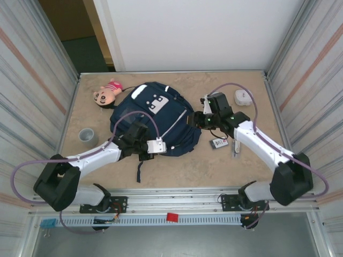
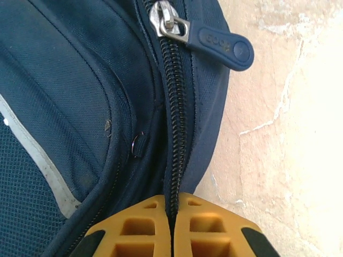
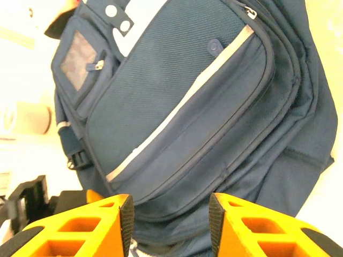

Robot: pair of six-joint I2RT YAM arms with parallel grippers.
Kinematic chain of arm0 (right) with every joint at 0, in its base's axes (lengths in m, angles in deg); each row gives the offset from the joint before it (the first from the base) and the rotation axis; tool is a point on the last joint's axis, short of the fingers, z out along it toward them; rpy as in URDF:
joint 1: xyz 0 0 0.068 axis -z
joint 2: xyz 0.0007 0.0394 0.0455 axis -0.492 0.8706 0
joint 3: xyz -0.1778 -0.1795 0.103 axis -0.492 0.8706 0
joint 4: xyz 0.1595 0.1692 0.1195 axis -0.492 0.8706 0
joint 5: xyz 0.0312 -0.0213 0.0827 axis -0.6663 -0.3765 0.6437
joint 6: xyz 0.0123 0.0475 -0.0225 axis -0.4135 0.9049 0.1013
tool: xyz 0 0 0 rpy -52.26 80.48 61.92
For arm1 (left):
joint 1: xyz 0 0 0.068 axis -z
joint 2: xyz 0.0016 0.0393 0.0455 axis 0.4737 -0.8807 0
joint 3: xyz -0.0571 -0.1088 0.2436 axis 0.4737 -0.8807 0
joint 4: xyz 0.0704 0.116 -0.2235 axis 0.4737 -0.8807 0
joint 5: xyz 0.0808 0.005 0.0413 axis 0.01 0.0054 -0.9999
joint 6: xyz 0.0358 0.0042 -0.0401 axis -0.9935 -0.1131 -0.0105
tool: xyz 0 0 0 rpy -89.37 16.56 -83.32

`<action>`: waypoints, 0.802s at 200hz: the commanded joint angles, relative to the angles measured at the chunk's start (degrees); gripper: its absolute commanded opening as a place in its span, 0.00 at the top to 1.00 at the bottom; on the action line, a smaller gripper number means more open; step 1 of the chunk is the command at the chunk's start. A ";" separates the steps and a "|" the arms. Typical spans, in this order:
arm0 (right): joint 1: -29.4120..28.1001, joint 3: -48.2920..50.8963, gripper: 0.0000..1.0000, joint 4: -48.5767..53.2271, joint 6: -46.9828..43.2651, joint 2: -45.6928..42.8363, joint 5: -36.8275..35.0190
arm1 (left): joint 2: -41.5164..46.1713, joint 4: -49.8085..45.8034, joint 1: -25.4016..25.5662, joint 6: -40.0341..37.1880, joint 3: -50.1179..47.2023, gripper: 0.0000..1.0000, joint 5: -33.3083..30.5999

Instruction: Pack the student bag

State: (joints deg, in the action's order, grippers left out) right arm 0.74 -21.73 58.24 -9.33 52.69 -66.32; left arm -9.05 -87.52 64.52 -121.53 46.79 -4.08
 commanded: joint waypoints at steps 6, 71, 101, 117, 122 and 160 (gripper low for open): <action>-2.38 3.35 0.58 3.11 2.80 -6.30 -2.53 | 2.18 3.60 0.31 5.21 -0.53 1.00 4.32; -11.93 9.77 0.57 5.25 9.19 -16.42 -7.71 | 2.03 5.49 0.05 9.18 0.47 1.00 5.93; -14.75 12.35 0.57 4.54 11.67 -18.29 -7.69 | 1.93 6.18 0.07 10.84 1.14 1.00 6.64; -15.68 14.22 0.57 3.38 12.96 -18.59 -6.99 | 1.91 6.16 0.13 11.66 1.50 1.00 6.93; -15.83 14.73 0.57 3.09 13.50 -18.59 -6.96 | 1.89 6.28 0.06 11.77 1.51 1.00 6.98; -17.58 16.71 0.55 2.50 15.43 -20.64 -8.12 | 1.65 6.16 -0.13 11.79 1.55 1.00 6.83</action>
State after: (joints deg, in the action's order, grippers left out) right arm -15.92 -5.84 61.85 3.30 34.50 -72.62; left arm -9.05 -83.74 64.50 -111.08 46.60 -0.54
